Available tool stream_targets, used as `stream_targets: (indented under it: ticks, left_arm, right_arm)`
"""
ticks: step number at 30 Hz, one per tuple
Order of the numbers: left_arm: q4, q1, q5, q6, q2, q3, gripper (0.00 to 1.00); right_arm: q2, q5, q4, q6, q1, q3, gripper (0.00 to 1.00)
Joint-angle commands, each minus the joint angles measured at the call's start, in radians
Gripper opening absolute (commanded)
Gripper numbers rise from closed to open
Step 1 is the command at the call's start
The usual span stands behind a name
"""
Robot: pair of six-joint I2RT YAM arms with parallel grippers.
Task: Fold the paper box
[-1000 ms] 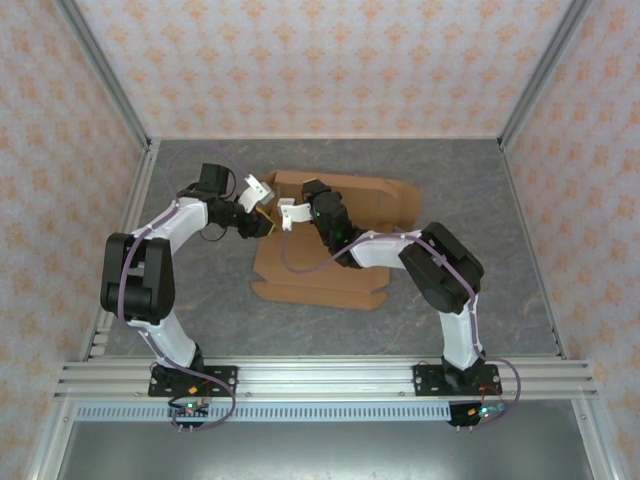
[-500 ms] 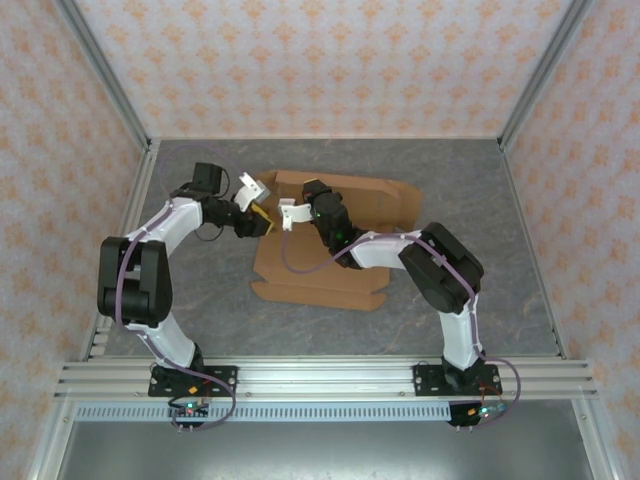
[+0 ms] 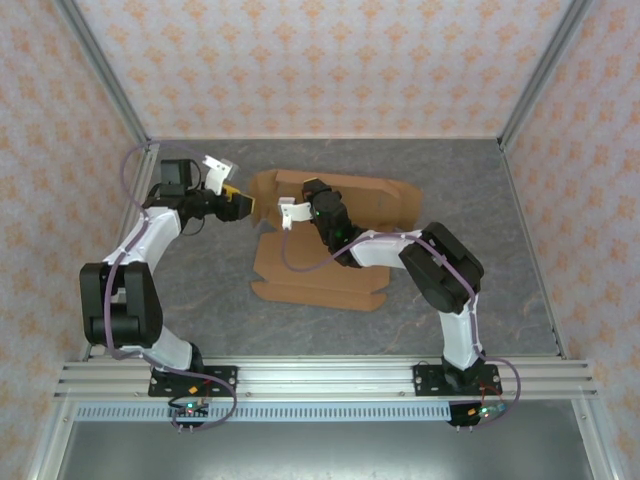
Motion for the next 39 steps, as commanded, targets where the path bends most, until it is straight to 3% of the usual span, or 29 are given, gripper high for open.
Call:
stream_targets:
  ticks: [1,15,19,27,39]
  left_arm:
    - [0.105,0.003,-0.061,-0.116,0.071,0.037,0.73]
    - [-0.296,-0.106,0.083,0.167,0.442,0.481,0.87]
    - [-0.272,-0.111,0.139,0.199,0.392,0.409,0.83]
    - [-0.261,-0.110,0.097,0.230,0.280,0.269,0.78]
    - [-0.245,-0.113,0.118,0.233,0.269,0.234,0.58]
  right_arm:
    - [-0.001,0.014,-0.038,0.012,-0.003,0.033,0.00]
    - [0.024,0.019,-0.075,0.029,-0.003,0.073,0.00]
    - [0.023,0.024,-0.090,0.036,-0.005,0.082,0.00]
    - [0.014,0.029,-0.097,0.038,-0.006,0.071,0.00]
    - [0.009,0.042,-0.114,0.059,-0.006,0.069,0.00]
